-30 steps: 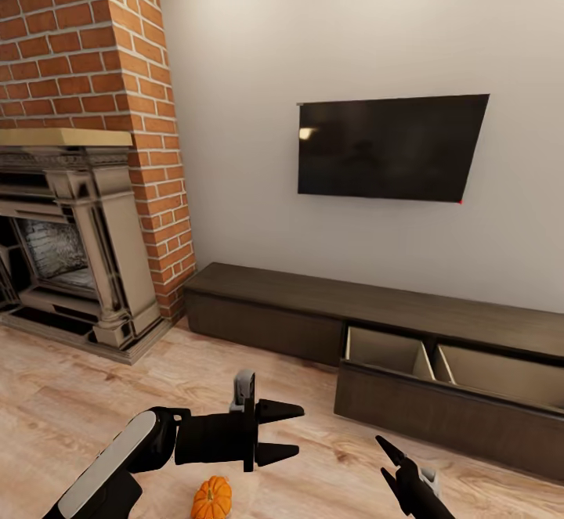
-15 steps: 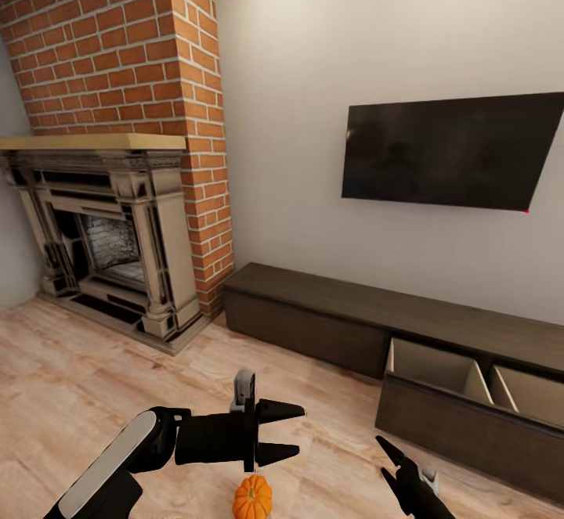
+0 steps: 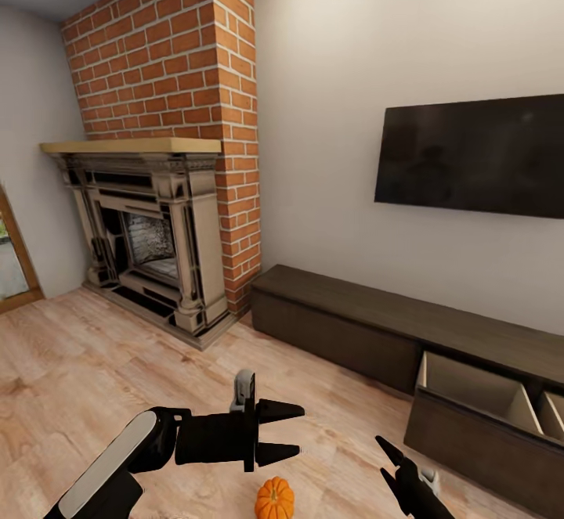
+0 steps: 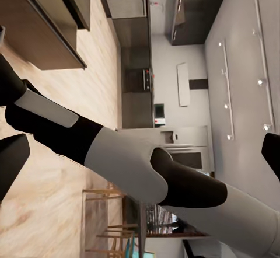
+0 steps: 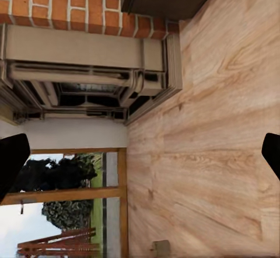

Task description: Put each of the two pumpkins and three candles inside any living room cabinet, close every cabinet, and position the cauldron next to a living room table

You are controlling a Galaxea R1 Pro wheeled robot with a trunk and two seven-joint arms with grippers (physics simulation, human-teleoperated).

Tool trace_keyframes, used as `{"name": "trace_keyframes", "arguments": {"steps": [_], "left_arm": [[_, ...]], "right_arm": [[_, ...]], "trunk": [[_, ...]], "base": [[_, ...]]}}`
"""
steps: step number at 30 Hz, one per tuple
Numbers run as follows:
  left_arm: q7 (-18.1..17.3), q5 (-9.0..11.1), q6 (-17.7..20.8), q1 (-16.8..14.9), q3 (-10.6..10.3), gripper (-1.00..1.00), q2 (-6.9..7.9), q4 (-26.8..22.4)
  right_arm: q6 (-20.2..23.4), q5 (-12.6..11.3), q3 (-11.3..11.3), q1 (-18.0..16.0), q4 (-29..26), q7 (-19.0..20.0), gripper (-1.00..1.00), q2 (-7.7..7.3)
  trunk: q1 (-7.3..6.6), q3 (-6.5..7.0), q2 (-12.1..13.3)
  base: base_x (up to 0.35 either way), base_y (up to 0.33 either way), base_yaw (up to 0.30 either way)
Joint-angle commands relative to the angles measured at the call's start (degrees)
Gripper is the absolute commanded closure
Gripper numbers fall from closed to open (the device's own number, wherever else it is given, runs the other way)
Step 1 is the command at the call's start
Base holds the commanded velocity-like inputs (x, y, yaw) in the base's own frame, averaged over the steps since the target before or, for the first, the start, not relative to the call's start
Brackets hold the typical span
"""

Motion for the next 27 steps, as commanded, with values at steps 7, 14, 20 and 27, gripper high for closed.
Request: {"name": "trace_keyframes", "arguments": {"steps": [7,14,20,27], "left_arm": [[0.5,0.6,0.0,-0.1,-0.1,-1.00,0.04,0.1],[0.5,0.6,0.0,-0.1,-0.1,-1.00,0.04,0.1],[0.5,0.6,0.0,-0.1,-0.1,-1.00,0.04,0.1],[0.5,0.6,0.0,-0.1,0.0,-1.00,0.04,0.1]], "right_arm": [[0.5,-0.6,0.4,-0.1,0.2,-0.6,-1.00,0.00],[0.3,-0.6,0.4,-0.1,0.2,-0.6,-1.00,0.00],[0.4,-0.6,0.5,-0.1,0.2,-0.7,-1.00,0.04],[0.5,-0.6,0.5,-0.1,0.2,-0.8,-1.00,0.08]], "trunk": [[0.00,0.22,0.0],[0.00,0.33,0.0],[0.00,0.29,0.0],[0.00,0.14,0.0]], "base": [[0.000,0.027,0.247],[0.000,0.184,0.150],[0.000,0.105,0.156],[0.010,0.007,0.263]]}}
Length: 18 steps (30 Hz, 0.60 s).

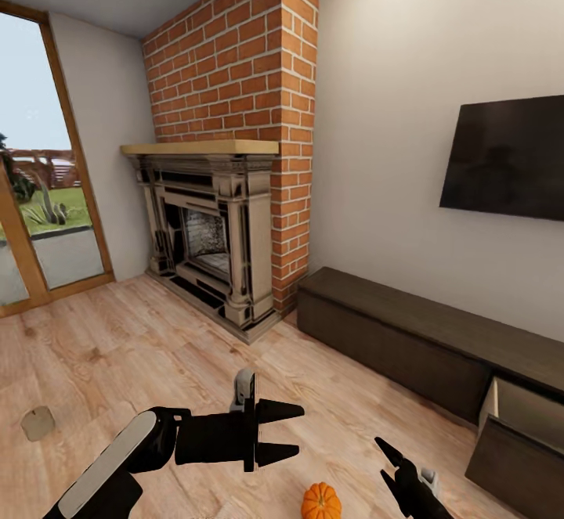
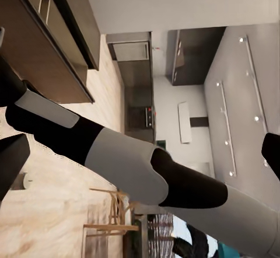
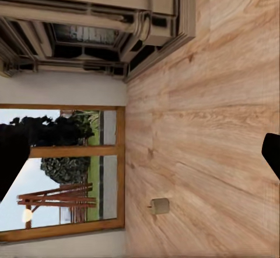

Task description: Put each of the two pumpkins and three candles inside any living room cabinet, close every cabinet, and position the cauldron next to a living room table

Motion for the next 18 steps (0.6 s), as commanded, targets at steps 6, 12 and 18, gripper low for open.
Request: {"name": "trace_keyframes", "arguments": {"steps": [6,12,18], "left_arm": [[0.5,0.5,-0.1,-0.1,-0.1,-1.00,0.03,0.0],[0.5,0.5,-0.1,-0.1,0.0,-1.00,0.03,0.0],[0.5,0.6,-0.1,-0.1,-0.1,-1.00,0.03,0.1]], "right_arm": [[0.5,-0.6,0.5,-0.1,0.2,0.3,-1.00,-0.01],[0.2,-0.6,0.5,-0.1,0.2,0.5,-1.00,-0.07],[0.3,-0.6,0.4,-0.1,0.2,0.5,-1.00,-0.15]], "trunk": [[0.00,-0.21,0.0],[0.00,-0.34,0.0],[0.00,-0.34,0.0]], "base": [[0.069,0.000,0.269],[0.119,0.000,0.124],[0.052,0.000,0.007]]}}
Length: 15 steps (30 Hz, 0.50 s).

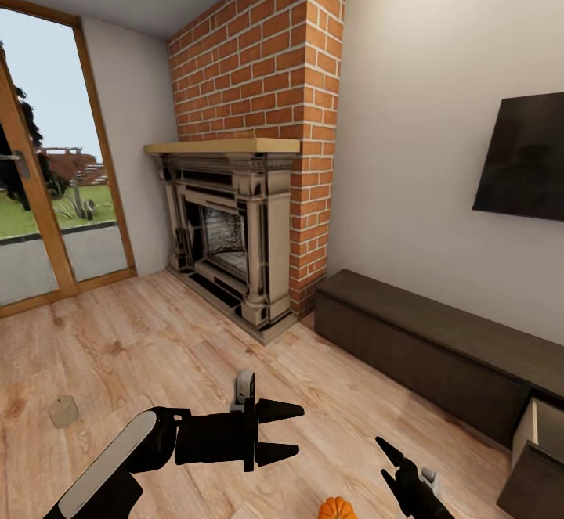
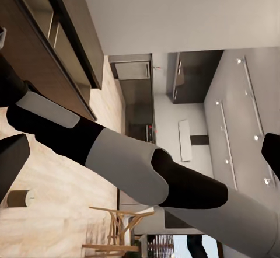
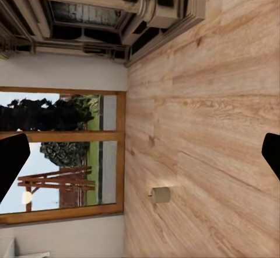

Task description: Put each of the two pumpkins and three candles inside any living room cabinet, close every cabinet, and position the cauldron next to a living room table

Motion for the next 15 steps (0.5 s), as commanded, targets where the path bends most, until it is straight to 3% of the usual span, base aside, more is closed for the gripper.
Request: {"name": "trace_keyframes", "arguments": {"steps": [1,10,15], "left_arm": [[0.5,0.6,0.0,-0.1,-0.1,-1.00,0.04,0.0],[0.5,0.6,0.0,-0.1,-0.1,-1.00,0.04,0.0],[0.5,0.6,0.0,-0.1,-0.1,-1.00,0.03,0.1]], "right_arm": [[0.4,-0.6,0.5,-0.1,0.2,0.3,-1.00,-0.03],[0.3,-0.6,0.4,-0.1,0.2,0.6,-1.00,-0.25],[0.4,-0.6,0.4,-0.1,0.2,0.4,-1.00,-0.23]], "trunk": [[0.00,-0.06,0.0],[0.00,-0.06,0.0],[0.00,-0.06,0.0]], "base": [[0.011,0.000,0.001],[0.016,0.002,0.000],[0.240,0.098,0.000]]}}
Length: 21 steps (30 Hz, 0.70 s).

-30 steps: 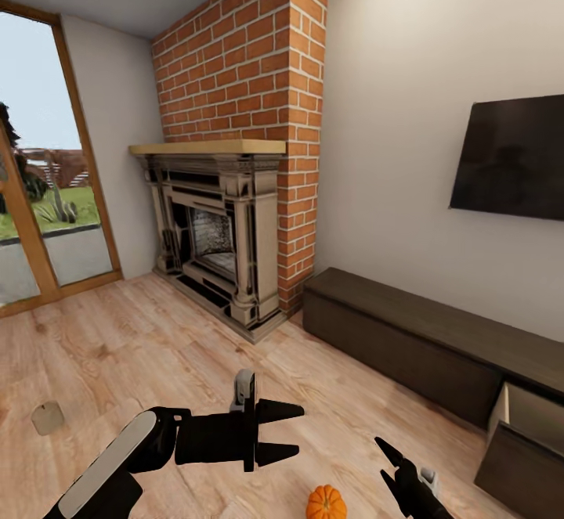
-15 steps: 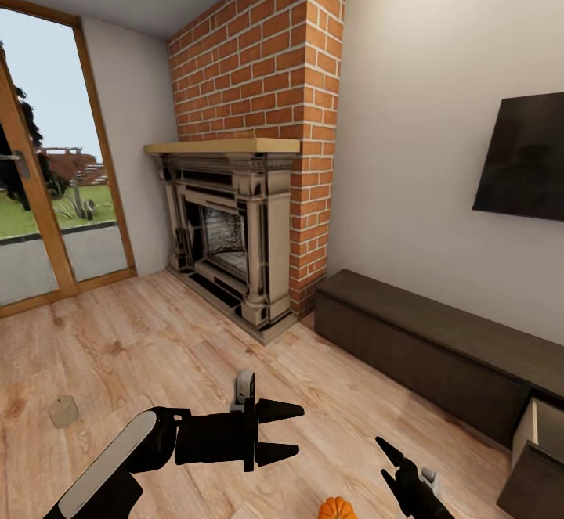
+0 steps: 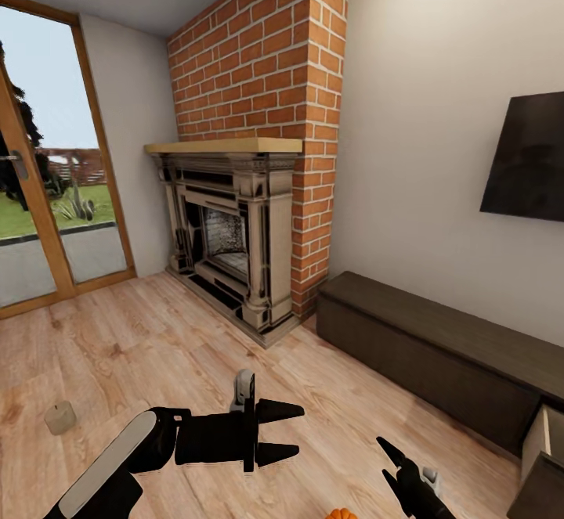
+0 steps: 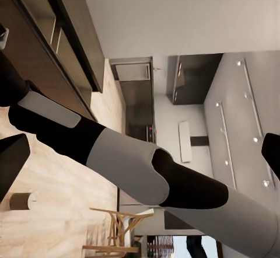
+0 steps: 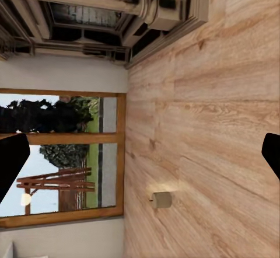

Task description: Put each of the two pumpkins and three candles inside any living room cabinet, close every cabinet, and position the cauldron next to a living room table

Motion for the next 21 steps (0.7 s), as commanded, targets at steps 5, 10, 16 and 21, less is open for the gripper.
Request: {"name": "trace_keyframes", "arguments": {"steps": [5,10,16,21], "left_arm": [[0.5,0.6,0.0,-0.1,-0.1,-1.00,0.04,0.0],[0.5,0.6,0.0,-0.1,0.0,-1.00,0.04,-0.1],[0.5,0.6,0.0,-0.1,0.1,-1.00,0.13,-0.1],[1.1,0.0,-0.1,-0.1,1.5,-1.00,0.29,-0.1]], "right_arm": [[0.4,-0.6,0.5,-0.1,0.2,0.3,-1.00,-0.03],[0.4,-0.6,0.5,-0.1,0.2,0.4,-1.00,-0.03],[1.4,-0.6,0.5,-0.1,0.2,0.1,-1.00,0.04],[5.2,-0.3,0.6,-0.1,0.2,-1.0,-1.00,-0.10]], "trunk": [[0.02,-0.06,0.0],[0.02,-0.06,0.0],[0.02,-0.23,0.0],[0.02,-0.59,0.0]], "base": [[0.102,0.019,0.000],[0.012,0.002,0.000],[0.001,0.000,0.083],[0.000,0.000,0.163]]}}
